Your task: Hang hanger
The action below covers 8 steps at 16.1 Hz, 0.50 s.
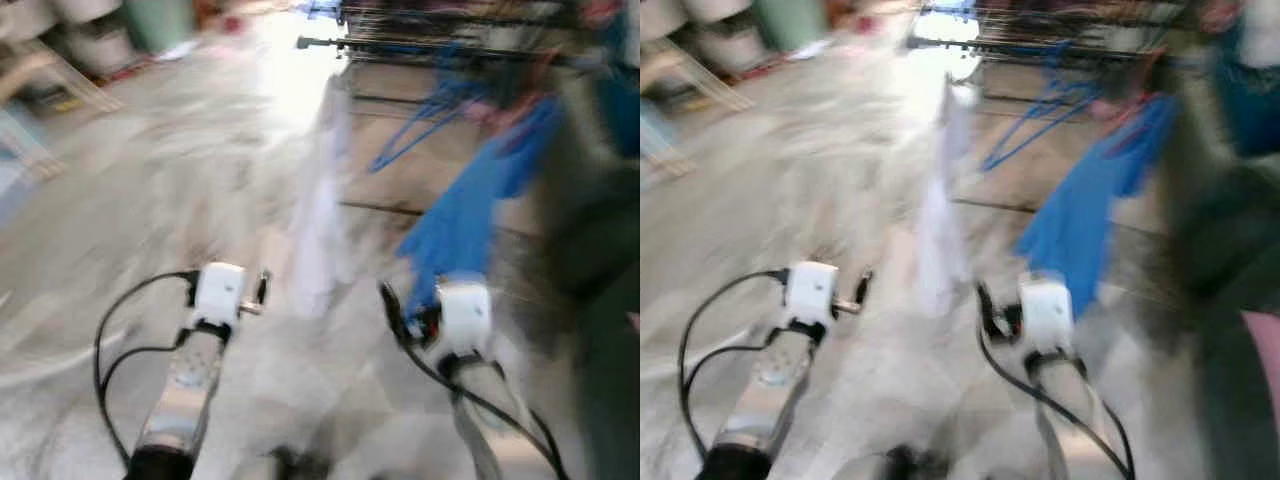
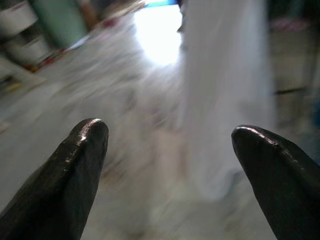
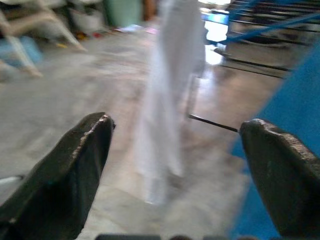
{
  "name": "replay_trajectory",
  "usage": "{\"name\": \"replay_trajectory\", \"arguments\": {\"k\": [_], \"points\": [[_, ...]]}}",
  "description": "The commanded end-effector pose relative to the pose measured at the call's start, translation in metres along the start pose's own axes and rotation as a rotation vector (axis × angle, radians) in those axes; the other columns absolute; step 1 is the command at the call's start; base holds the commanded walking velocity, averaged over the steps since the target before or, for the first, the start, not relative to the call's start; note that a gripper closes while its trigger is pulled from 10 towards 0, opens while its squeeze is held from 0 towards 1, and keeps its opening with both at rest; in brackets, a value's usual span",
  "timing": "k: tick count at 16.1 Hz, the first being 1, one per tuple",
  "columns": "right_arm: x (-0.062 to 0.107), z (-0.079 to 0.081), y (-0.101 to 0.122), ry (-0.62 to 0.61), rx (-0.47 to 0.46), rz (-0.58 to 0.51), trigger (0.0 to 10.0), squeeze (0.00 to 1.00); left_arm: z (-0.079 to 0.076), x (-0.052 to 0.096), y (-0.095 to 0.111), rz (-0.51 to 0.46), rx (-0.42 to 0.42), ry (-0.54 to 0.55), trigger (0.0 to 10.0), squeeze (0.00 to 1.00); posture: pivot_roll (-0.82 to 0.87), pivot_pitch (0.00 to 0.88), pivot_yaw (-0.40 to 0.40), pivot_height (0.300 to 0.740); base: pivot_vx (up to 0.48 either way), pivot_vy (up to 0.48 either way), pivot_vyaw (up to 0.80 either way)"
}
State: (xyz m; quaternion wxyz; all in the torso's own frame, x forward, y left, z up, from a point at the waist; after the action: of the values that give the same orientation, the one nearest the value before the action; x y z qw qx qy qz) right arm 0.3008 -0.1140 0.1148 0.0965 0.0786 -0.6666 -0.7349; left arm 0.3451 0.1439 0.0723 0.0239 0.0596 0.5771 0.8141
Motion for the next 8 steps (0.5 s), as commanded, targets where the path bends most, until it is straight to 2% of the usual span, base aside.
{"name": "replay_trajectory", "arguments": {"k": [1, 8], "points": [[0.0055, -0.0009, -0.0073, -0.005, -0.009, 0.025, 10.0, 0.00, -0.0033, 0.0010, -0.0019, 0.007, -0.005, -0.007, 10.0, 0.00, -0.11, 0.210, 0.071, 0.740, 0.000, 0.000, 0.80], [0.0034, 0.0085, -0.0060, 0.035, -0.016, 0.018, 10.0, 0.00, -0.0006, 0.0007, -0.0026, 0.010, -0.006, -0.007, 10.0, 0.00, -0.10, 0.220, 0.075, 0.740, 0.000, 0.000, 0.80]]}}
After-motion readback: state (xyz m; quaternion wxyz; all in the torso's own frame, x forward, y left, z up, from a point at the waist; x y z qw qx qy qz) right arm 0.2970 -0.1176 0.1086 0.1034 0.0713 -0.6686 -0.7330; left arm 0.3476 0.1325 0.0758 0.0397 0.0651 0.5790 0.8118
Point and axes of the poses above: a point about 5 cm out from each wrist's last joint towards the gripper, its own x axis pointing back from the gripper into the wrist, its own y axis along the axis of the wrist's last joint, z = x × y, the point moved 5 cm from there along -x, pointing out of the wrist towards the gripper, and after that the axes turned 8 degrees about -x, right-handed, at the moved point
